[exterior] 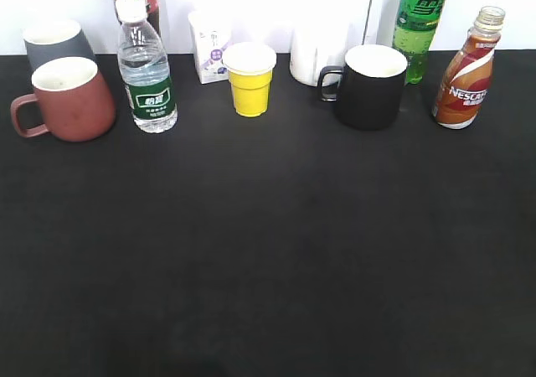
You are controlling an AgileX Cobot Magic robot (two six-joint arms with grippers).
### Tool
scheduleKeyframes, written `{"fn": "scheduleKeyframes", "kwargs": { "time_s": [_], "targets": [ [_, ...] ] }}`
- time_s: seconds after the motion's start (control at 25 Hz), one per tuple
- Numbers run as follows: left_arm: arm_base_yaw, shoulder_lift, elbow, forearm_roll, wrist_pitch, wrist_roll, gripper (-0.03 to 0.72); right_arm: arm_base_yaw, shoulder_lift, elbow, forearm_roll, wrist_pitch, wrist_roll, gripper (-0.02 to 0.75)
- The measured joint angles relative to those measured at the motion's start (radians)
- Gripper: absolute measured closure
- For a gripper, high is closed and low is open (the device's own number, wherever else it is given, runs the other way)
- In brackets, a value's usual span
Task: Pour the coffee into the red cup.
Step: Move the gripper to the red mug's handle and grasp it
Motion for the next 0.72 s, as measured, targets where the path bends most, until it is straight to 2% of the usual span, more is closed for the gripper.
{"fn": "scheduleKeyframes", "kwargs": {
  "time_s": [0.44, 0.56, 0.72],
  "targets": [
    [0.0, 0.586, 0.004, 0.013, -0.443, 0.0, 0.166, 0.0, 0.0, 0.0, 0.0, 0.0, 0.0, 0.185],
    [0.0, 0.74, 0.004, 0.063, -0.571, 0.0, 0.166, 0.0, 0.0, 0.0, 0.0, 0.0, 0.0, 0.185],
    [0.0, 0.917, 0.004, 0.065, -0.733, 0.0, 0.166, 0.0, 0.0, 0.0, 0.0, 0.0, 0.0, 0.185]
  ]
}}
